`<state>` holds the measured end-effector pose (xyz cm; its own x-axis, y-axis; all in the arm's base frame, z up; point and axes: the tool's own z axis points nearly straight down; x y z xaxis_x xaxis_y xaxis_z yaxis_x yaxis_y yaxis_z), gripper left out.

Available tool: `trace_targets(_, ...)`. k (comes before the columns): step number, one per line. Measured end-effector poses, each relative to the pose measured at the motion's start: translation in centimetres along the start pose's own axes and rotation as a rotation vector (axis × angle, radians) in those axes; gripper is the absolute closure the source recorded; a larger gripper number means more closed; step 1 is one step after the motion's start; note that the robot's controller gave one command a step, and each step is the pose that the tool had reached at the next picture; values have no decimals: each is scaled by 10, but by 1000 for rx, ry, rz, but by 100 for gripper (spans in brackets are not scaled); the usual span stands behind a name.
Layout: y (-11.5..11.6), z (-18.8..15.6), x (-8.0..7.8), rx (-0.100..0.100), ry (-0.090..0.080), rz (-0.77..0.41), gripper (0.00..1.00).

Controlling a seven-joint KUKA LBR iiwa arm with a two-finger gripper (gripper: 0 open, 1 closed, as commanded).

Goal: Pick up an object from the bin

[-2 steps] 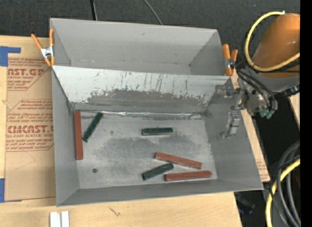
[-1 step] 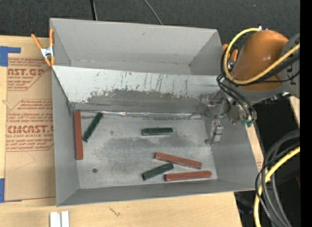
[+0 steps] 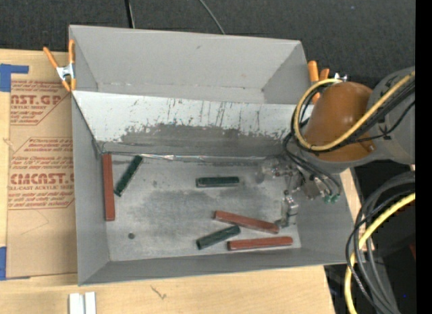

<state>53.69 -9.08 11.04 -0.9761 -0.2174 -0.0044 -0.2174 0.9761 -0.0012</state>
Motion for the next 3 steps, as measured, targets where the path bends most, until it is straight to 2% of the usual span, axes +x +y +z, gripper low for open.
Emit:
trace_targets(1, 43, 39, -20, -2, 7, 62, 100)
trace_targets(2, 43, 40, -21, 0, 0, 62, 0)
trace_targets(3, 43, 40, -21, 0, 1, 62, 0)
